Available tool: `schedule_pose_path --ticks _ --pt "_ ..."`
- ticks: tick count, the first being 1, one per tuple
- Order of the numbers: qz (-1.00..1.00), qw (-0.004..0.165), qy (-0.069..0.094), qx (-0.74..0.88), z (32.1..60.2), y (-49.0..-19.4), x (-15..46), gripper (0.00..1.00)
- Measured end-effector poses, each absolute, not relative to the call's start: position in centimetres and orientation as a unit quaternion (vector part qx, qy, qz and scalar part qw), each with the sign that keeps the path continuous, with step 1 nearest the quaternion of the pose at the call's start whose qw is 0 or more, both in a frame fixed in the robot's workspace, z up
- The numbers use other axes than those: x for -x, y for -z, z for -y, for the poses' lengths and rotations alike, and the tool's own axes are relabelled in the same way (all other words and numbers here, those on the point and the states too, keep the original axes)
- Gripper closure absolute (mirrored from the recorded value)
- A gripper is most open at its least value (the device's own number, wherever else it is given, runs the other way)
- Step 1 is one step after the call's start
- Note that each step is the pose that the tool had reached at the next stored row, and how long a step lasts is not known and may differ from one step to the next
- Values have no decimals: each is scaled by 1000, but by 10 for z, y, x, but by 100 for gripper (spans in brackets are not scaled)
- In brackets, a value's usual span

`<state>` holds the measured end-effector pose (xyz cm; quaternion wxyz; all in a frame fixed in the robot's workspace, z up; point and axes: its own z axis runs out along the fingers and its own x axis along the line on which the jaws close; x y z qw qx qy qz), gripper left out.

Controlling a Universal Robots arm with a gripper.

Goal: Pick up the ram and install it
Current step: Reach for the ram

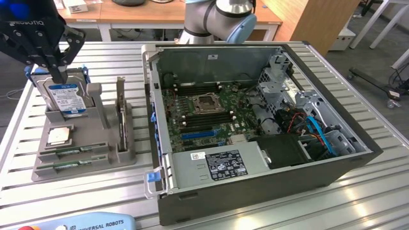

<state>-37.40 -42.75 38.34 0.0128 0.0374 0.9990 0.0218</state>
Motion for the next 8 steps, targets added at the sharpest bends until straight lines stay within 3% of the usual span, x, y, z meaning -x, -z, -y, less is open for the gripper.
schedule_pose_path --ticks 8 --pt "-999 13 -22 -37 434 -383 374 90"
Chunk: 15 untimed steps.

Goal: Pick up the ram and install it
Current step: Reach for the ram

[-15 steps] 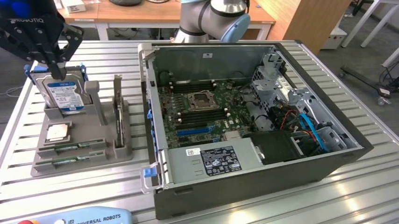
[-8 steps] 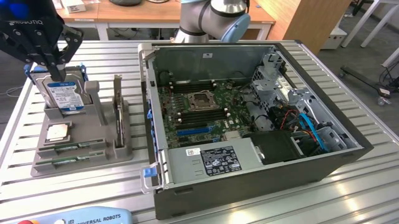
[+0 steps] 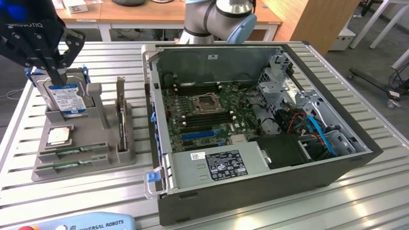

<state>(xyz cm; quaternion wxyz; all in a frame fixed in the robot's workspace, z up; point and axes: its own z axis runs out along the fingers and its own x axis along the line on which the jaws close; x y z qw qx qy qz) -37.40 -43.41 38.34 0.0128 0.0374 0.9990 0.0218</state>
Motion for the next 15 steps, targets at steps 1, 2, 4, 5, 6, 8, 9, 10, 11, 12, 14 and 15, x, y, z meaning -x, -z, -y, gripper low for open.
schedule_pose_path --ticks 1,2,4,5,6,8,9,10,11,12,14,15 --pt "-999 13 -22 -37 435 -383 374 90" --pt "-999 13 -22 -37 435 -383 374 90" --pt "-999 13 -22 -37 437 -383 374 90" --pt "-999 13 -22 -37 438 -383 374 90" --pt "-999 13 -22 -37 439 -383 374 90" --pt "-999 13 -22 -37 440 -383 374 90" --pt "-999 13 -22 -37 441 -383 374 90" --pt "-999 13 -22 -37 442 -383 374 90" --pt "-999 13 -22 -37 443 -383 374 90" --pt "-999 13 -22 -37 443 -383 374 90" --pt "-999 13 -22 -37 445 -383 374 90" --pt "-999 13 -22 -37 445 -383 374 90"
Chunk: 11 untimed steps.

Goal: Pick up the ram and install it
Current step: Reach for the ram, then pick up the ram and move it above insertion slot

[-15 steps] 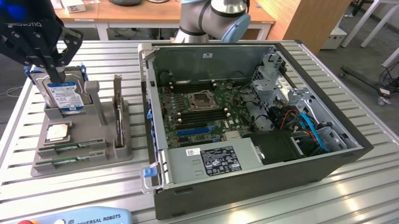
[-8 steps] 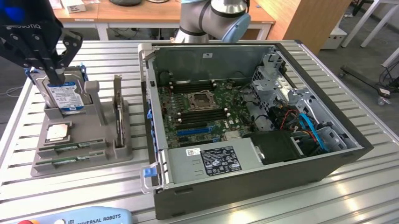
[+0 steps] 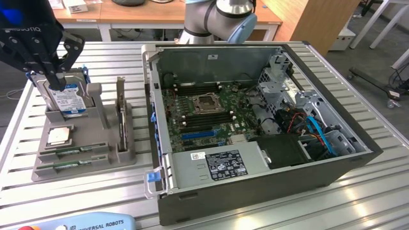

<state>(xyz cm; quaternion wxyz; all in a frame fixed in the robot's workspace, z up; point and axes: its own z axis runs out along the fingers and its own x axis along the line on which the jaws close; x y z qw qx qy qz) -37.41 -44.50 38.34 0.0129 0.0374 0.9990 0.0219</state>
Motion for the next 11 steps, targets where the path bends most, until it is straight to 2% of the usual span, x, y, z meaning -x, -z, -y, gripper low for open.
schedule_pose_path --ticks 11 --pt "-999 13 -22 -37 445 -383 374 90"
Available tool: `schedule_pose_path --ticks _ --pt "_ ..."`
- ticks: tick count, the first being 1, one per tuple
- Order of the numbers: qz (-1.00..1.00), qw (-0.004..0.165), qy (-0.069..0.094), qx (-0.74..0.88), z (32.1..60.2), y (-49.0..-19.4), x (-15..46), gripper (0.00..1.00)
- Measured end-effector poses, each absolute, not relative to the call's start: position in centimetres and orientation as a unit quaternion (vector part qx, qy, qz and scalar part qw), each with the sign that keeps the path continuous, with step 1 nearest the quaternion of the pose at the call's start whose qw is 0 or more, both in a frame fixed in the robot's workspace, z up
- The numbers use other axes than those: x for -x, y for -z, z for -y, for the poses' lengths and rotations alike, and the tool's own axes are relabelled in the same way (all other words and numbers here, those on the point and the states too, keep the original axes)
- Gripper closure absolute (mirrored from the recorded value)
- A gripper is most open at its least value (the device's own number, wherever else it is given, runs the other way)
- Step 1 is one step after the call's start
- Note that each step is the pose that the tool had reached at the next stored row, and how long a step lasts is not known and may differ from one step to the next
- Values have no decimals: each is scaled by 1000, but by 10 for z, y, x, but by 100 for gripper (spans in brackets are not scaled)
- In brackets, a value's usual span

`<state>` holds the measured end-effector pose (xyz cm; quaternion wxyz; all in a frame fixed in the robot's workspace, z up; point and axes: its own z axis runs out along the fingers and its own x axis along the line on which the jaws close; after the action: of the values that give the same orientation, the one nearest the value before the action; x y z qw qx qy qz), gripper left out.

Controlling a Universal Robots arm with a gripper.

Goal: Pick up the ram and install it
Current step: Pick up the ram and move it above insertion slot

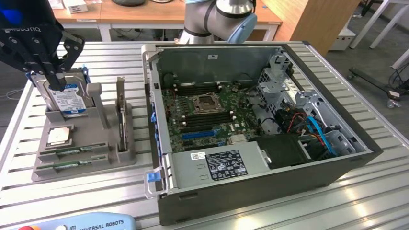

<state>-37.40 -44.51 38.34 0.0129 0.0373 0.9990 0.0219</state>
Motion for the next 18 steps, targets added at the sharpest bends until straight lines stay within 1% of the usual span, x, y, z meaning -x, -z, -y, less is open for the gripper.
schedule_pose_path --ticks 9,18 --pt "-1000 12 -22 -17 445 -383 374 90" --pt "-999 11 -23 44 445 -383 374 90"
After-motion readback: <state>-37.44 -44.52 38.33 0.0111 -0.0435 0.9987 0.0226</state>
